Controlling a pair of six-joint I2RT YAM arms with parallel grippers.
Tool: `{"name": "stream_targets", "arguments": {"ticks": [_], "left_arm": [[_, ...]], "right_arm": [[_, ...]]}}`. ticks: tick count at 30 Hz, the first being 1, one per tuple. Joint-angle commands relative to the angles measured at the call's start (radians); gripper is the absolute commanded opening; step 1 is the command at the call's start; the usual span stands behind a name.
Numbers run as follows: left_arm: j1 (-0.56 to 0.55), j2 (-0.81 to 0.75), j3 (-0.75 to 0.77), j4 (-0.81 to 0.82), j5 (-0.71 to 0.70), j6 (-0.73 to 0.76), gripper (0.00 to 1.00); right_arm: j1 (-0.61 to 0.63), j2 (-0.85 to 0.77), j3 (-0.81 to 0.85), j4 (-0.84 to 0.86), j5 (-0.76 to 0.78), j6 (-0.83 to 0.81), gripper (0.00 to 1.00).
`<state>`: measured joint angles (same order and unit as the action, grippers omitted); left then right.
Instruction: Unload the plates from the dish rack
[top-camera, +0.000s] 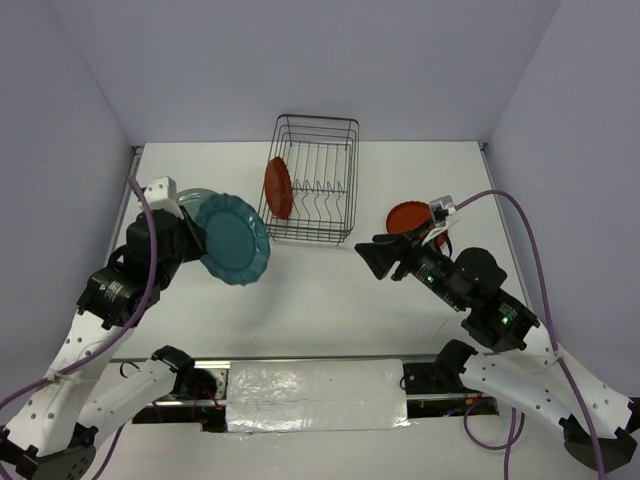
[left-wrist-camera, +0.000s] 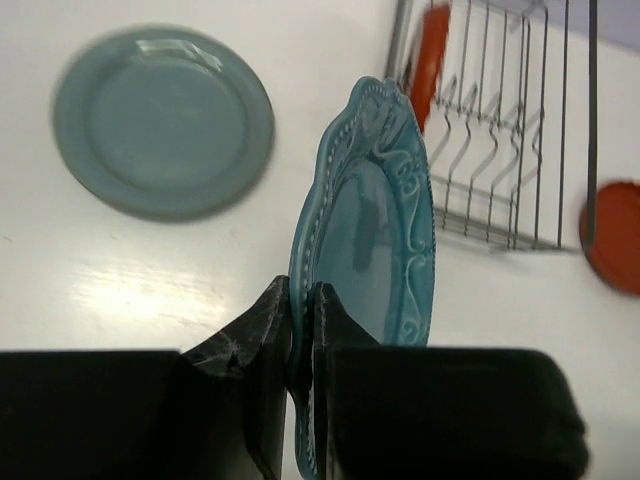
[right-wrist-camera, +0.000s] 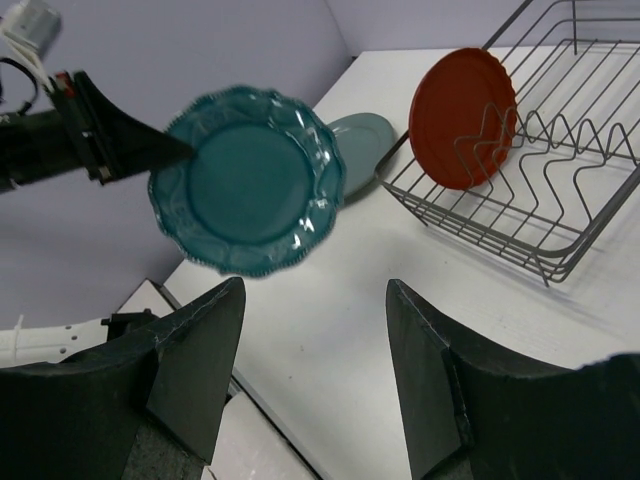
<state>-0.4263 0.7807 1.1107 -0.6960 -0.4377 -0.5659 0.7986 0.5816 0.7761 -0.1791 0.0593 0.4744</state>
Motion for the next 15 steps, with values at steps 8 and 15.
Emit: {"name": "stream_targets", "arguments": {"ticks": [8,15], "left_arm": [[0.000,-0.103,-0.222,0.265,0.244,-0.132,0.00],[0.009,-0.139,-0.374,0.369,0.330,-0.189,0.00]], "right_arm": [[0.002,-0.003,0.025,0.020,0.007,-0.014,0.66],[0.001,0.014,0.026,0.021,0.005,-0.014,0.66]]}}
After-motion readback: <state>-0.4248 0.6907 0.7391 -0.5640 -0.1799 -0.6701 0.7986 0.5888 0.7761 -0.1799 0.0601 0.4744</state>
